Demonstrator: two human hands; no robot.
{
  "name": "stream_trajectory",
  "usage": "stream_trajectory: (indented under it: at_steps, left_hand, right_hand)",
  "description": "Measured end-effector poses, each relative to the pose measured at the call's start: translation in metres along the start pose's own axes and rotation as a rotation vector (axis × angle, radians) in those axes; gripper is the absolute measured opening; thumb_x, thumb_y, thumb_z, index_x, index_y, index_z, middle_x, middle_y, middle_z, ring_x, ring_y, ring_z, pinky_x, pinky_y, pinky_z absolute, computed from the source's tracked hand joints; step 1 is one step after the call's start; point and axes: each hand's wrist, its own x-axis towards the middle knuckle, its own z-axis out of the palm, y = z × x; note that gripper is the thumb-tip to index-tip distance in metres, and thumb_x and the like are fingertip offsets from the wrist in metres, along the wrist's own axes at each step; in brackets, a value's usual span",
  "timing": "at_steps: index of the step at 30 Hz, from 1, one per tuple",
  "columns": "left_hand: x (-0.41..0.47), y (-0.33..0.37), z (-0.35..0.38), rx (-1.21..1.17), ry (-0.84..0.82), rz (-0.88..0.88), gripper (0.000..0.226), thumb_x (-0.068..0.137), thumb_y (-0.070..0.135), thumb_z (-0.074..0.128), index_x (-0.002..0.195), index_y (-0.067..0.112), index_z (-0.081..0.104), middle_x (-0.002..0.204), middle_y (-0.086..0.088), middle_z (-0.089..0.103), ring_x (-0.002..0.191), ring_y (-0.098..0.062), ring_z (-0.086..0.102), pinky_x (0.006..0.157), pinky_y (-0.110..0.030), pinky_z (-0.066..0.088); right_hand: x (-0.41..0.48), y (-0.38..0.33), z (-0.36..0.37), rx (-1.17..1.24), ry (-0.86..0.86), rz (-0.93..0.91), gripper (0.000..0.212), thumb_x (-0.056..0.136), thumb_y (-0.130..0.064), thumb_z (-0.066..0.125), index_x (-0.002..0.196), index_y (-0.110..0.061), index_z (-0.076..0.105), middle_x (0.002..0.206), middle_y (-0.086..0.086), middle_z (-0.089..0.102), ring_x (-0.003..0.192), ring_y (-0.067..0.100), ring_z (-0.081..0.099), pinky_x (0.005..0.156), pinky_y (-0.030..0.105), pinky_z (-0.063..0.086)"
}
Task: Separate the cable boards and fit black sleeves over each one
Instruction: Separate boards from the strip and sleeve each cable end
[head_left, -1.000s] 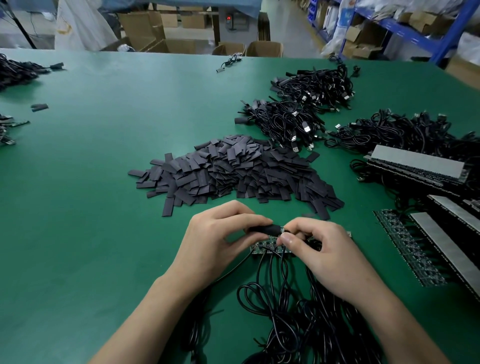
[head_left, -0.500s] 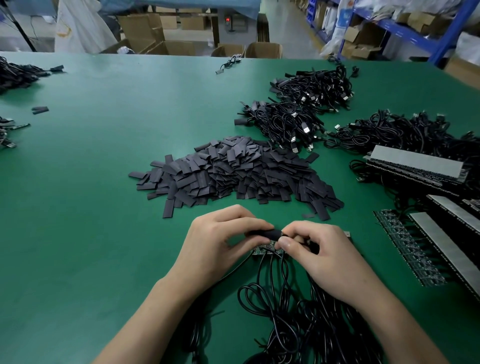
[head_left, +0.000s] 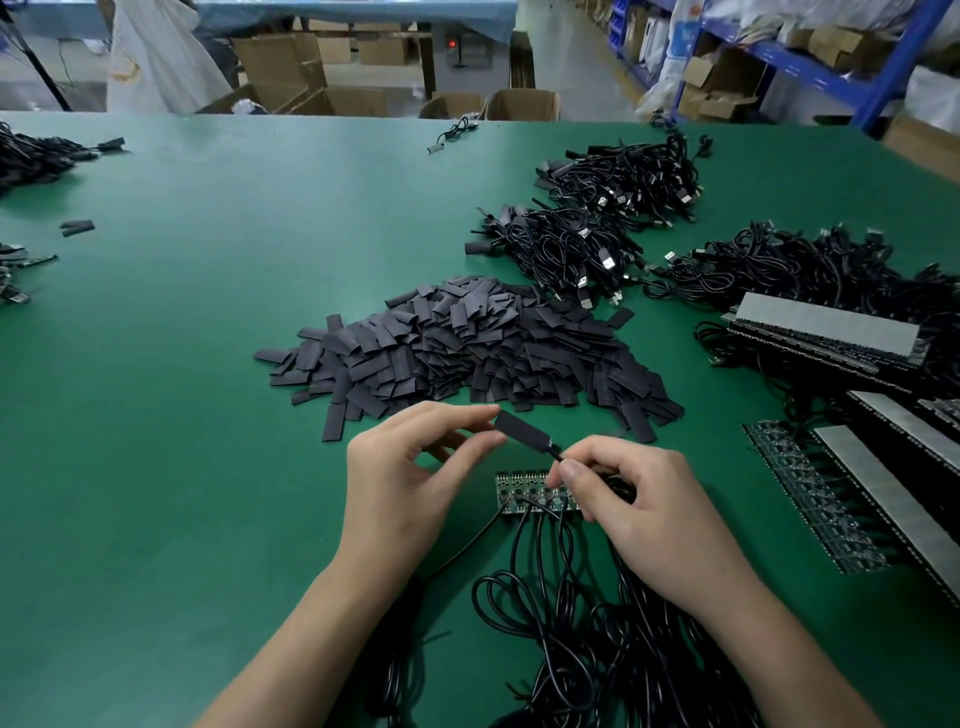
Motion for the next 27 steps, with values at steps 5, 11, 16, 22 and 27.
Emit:
stream_trajectory:
  at_steps: [5,11,16,22,27]
  left_hand:
    - [-0.001,0.001,0.002,0.011,-0.021,0.000,0.021,0.084,0.016,0.081,0.104,0.015,0.081,0.089,0.008,0.076,0.073,-0.012,0.070,0.064,-0.034,0.057]
    - [-0.002,0.002,0.003,-0.018,-0.074,0.002,0.018,0.086,0.015,0.078,0.103,0.012,0.081,0.085,0.005,0.075,0.070,-0.011,0.070,0.063,-0.036,0.057]
    - [-0.001,0.003,0.005,-0.016,-0.085,0.042,0.021,0.088,0.020,0.077,0.107,0.013,0.081,0.092,0.010,0.076,0.073,-0.007,0.071,0.065,-0.031,0.058]
    - [-0.001,0.006,0.007,-0.173,-0.041,-0.158,0.015,0.083,0.027,0.079,0.096,0.018,0.079,0.084,0.009,0.078,0.075,-0.010,0.076,0.074,-0.024,0.060]
    - [0.004,0.009,0.012,-0.592,0.006,-0.438,0.016,0.078,0.016,0.077,0.089,0.005,0.073,0.080,-0.012,0.078,0.073,-0.021,0.077,0.071,-0.026,0.060]
  right_hand:
    - [0.001,0.001,0.004,-0.072,0.018,-0.006,0.019,0.097,-0.031,0.063,0.082,-0.030,0.073,0.066,-0.013,0.061,0.062,0.005,0.054,0.057,0.014,0.035]
    - [0.001,0.005,0.007,-0.102,0.049,-0.023,0.020,0.100,-0.034,0.061,0.084,-0.029,0.073,0.070,-0.006,0.064,0.073,0.011,0.059,0.067,0.024,0.045]
    - [0.001,0.008,0.009,-0.166,0.031,-0.044,0.017,0.099,-0.030,0.064,0.086,-0.027,0.073,0.075,-0.002,0.068,0.081,0.012,0.062,0.085,0.038,0.047]
    - [0.001,0.007,0.011,-0.183,0.041,-0.070,0.025,0.095,-0.050,0.055,0.088,-0.032,0.071,0.072,-0.008,0.062,0.080,0.009,0.061,0.083,0.037,0.050]
    - [0.002,0.007,0.002,-0.210,0.023,-0.085,0.031,0.086,-0.062,0.055,0.103,-0.042,0.071,0.098,-0.024,0.063,0.101,0.001,0.062,0.084,0.022,0.049]
